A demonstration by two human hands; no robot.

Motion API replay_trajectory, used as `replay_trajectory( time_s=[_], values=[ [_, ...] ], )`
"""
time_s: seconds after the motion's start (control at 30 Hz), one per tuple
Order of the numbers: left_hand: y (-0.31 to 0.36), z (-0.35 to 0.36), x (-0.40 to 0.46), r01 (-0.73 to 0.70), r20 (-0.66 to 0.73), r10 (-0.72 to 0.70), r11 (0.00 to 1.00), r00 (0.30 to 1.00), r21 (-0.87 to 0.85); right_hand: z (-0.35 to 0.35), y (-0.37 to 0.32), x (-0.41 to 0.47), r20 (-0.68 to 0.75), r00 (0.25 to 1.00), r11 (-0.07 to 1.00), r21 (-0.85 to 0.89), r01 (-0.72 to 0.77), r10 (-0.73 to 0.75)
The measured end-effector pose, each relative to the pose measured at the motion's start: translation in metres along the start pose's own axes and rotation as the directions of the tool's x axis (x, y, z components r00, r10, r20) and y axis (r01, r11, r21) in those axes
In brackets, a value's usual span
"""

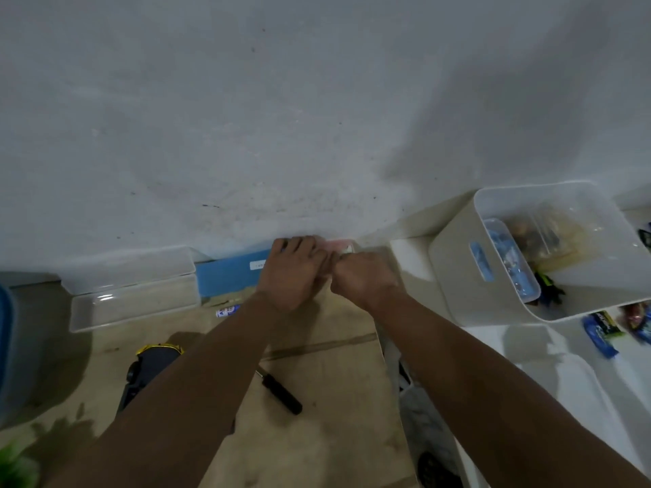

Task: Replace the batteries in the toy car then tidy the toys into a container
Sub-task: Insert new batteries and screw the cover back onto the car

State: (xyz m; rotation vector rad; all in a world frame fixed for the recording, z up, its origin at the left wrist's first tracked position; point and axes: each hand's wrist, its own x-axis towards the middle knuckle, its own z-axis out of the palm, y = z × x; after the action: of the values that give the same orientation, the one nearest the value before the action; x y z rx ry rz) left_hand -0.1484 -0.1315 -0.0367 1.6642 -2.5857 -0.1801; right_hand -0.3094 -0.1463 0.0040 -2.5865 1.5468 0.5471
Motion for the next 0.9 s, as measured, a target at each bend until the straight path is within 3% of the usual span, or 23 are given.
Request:
replay_trajectory(
  time_s=[0.23, 0.33, 0.53, 0.77, 0.9],
  values=[
    [0.004, -0.002, -0.001, 0.090, -0.013, -0.092, 0.988, 0.996, -0.129, -0.015, 0.013, -0.001, -0.094, 0.996, 1.000, -0.021, -0.003, 0.001],
    [-0.001, -0.001, -0.007, 0.150, -0.034, -0.161, 0.967, 0.986, -0.205, -0.009, 0.018, -0.003, -0.168, 0.985, 0.993, 0.118, -0.008, 0.028],
    [-0.012, -0.006, -0.022, 0.153, -0.083, -0.182, 0.948, 0.980, -0.278, -0.008, 0.022, -0.006, -0.294, 0.911, 0.895, 0.420, -0.148, 0.288],
    [-0.010, -0.008, -0.027, 0.222, -0.034, -0.261, 0.877, 0.965, -0.427, 0.003, 0.012, -0.002, -0.280, 0.867, 0.810, 0.547, -0.209, 0.413],
    [-0.014, -0.002, -0.025, 0.212, -0.031, -0.249, 0.877, 0.968, -0.430, 0.007, 0.011, 0.000, -0.287, 0.875, 0.778, 0.610, -0.147, 0.390]
  ],
)
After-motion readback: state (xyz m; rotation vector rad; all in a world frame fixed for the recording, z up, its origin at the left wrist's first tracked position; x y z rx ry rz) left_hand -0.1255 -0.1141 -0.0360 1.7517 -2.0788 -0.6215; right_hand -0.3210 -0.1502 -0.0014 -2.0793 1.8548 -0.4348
